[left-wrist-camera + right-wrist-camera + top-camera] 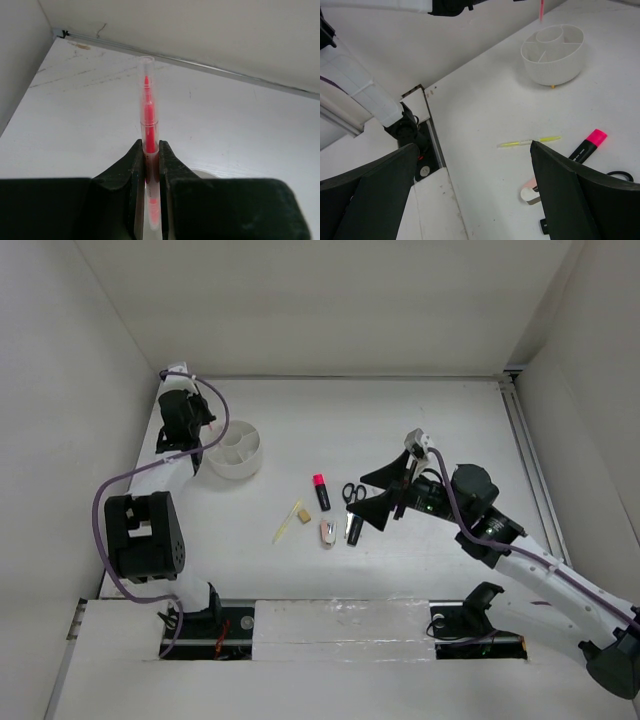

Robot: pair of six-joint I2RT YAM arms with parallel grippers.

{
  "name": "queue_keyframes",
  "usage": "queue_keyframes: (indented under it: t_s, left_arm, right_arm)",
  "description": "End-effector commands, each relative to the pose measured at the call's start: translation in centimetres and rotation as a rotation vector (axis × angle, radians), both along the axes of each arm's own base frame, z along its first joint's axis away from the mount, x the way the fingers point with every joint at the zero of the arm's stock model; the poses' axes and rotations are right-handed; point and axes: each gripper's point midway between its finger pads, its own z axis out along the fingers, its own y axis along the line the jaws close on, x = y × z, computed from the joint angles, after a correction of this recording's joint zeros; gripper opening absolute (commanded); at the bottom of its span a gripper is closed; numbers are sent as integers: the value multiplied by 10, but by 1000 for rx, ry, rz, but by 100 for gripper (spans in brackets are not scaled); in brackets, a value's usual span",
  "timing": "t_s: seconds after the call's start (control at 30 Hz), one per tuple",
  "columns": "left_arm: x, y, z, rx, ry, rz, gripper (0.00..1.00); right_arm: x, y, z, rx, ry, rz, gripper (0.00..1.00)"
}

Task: Sort the stationery into containers
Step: Place the pen in the storage box.

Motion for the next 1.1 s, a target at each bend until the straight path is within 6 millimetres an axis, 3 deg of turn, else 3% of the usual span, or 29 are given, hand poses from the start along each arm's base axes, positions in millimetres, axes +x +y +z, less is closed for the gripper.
queue_keyframes:
  t_s: [0.0,0.3,0.4,0.67,0.8,0.83,0.9,1.07]
  left_arm:
    - [7,-3,10,-8,-54,-14,0]
    - [3,-7,-31,-16,20,1,0]
    - [2,-15,-39,2,40,-4,0]
    - [-2,-8,-53,10,79,33,0]
    - [-2,-6,-53,12,79,42,14]
    - [-2,-6,-53,12,79,42,26]
    - [-4,-6,-51,21,80,40,38]
    - [-6,-6,-43,21,59,40,51]
  right_arm:
    - [-6,1,16,36,-63,23,100]
    - [-6,1,16,33,-72,23,100]
    - [-6,1,16,33,-72,23,100]
    - [-6,-3,20,40,-79,4,100]
    - [-6,-3,20,40,-79,4,100]
    - [-6,-3,20,40,-79,4,100]
    - [-6,-3,20,40,-79,4,100]
    - [-6,-3,20,40,-79,4,100]
